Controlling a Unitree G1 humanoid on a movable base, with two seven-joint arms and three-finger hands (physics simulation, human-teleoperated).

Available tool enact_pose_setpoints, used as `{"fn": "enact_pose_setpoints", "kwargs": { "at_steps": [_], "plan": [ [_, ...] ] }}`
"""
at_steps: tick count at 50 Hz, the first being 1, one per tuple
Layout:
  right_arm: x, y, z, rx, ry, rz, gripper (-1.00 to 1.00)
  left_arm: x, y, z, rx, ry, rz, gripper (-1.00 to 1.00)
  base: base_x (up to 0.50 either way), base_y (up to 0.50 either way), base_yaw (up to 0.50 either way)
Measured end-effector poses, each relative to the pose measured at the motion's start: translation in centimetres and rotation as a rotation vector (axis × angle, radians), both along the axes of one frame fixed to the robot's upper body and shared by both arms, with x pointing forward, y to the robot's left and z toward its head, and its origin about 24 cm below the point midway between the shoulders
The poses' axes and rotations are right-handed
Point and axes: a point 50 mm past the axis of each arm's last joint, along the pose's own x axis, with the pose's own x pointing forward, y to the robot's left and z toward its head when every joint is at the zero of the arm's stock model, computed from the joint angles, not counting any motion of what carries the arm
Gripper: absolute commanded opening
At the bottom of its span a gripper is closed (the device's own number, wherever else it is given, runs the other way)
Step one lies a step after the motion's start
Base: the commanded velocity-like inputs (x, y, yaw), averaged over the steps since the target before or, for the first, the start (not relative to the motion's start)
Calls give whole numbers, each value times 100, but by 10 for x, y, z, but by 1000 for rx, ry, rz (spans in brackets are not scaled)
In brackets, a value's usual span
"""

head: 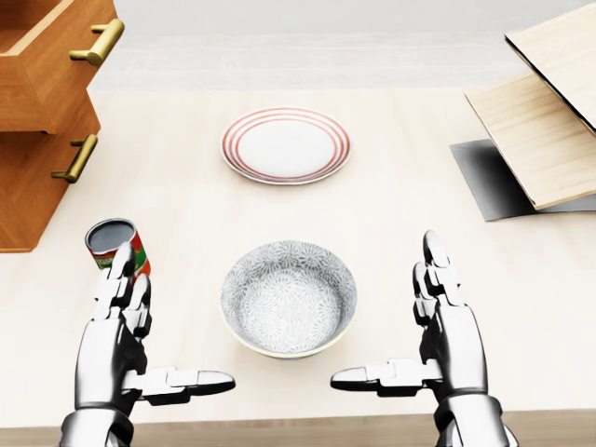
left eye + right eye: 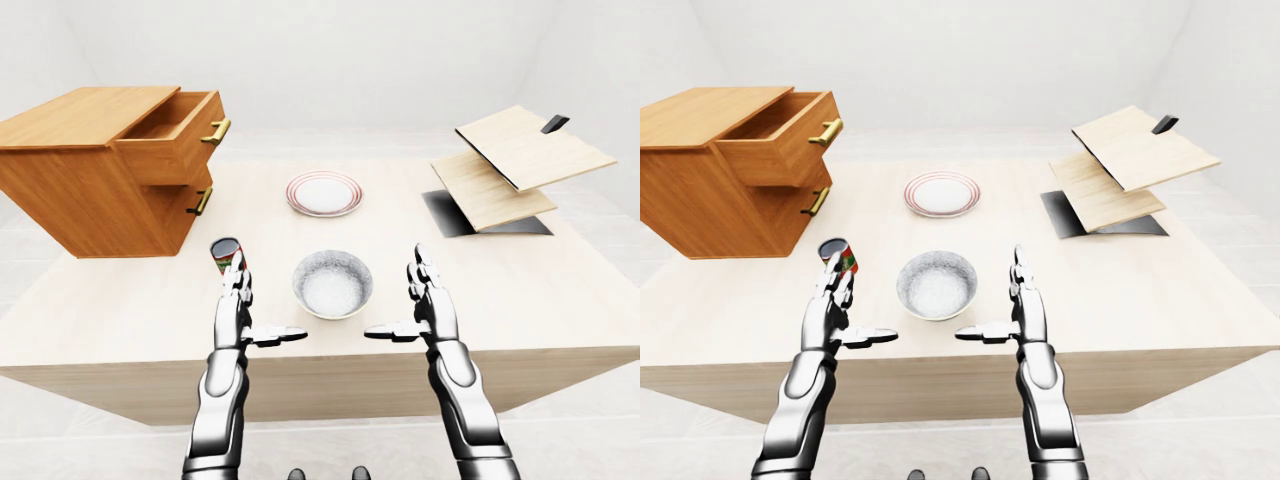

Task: Close the top drawer of the cabinet.

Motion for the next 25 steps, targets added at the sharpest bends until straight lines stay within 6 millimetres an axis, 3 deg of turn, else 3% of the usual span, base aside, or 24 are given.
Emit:
{"fn": "enact_pose_setpoints", "kwargs": {
  "at_steps": [14,25],
  "plan": [
    [-3,-3,4,5,-5,5,100,0,3,5,25,-4,-19,100,0,0,0],
    [-10,-7,35,10,-103,-9,100,-11,7,39,16,-109,-15,100,0,0,0]
  ]
}}
